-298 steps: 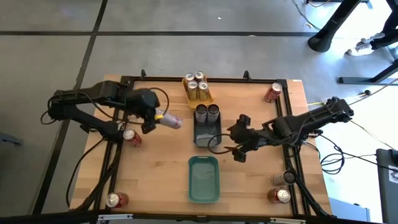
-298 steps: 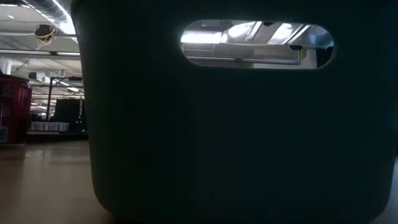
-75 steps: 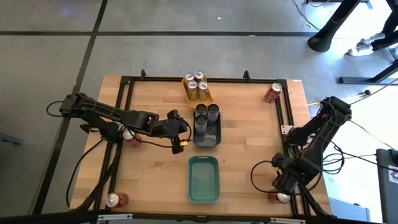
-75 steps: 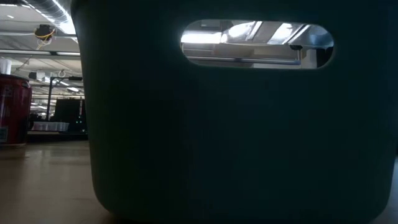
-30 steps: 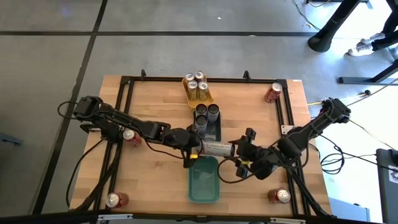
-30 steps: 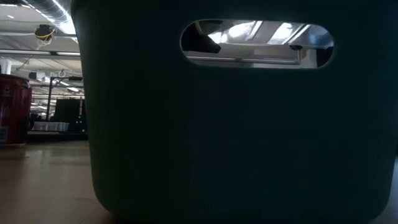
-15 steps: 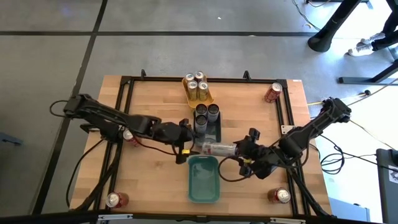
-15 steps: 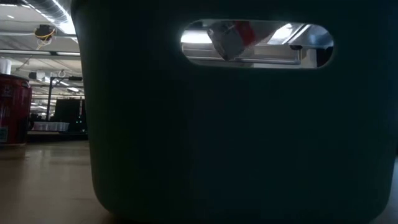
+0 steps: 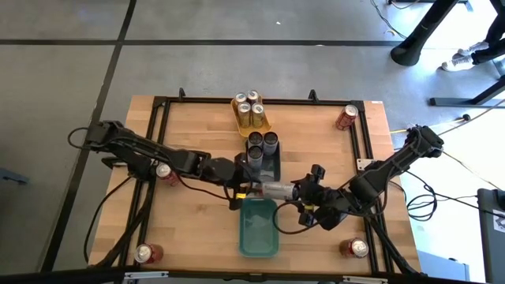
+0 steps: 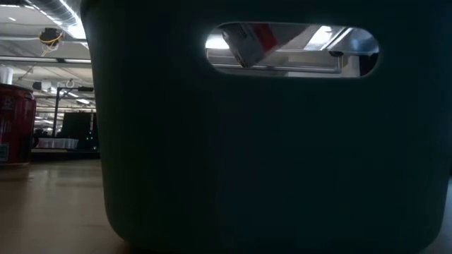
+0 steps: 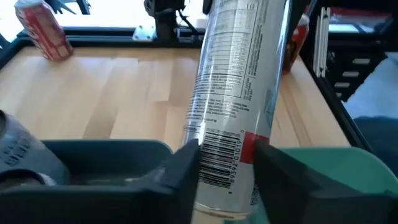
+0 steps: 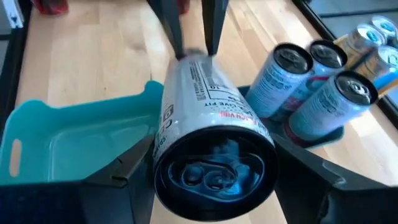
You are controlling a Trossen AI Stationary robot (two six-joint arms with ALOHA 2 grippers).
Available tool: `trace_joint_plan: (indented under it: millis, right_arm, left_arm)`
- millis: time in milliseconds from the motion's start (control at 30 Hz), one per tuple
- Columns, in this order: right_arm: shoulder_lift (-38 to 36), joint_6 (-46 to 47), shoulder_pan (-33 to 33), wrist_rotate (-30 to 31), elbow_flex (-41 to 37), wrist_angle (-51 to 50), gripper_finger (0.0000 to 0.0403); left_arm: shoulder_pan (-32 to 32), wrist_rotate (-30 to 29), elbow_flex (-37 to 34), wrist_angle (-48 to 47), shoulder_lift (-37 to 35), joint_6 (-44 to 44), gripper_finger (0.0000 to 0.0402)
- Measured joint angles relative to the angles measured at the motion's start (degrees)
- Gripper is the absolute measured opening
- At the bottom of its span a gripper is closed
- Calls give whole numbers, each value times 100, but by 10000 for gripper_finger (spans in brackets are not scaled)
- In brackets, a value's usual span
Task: Sort soda cans
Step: Put the black soda can into the dark green bin
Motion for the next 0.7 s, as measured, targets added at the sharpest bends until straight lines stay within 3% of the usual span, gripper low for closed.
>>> trace_joint_plan:
  millis: [133,300,700]
  right_arm:
    - [0,-306,0,65,0,283,244]
    - [0,-613,-17,416,0,568,244]
    - [-22,-1366,-609,475,13,1382,244]
  left_arm:
    - [-4,13,0,33,167,15,68]
    - [2,-17,0,276,414,40,28]
    - [31,-90,-13,857,627,177,14]
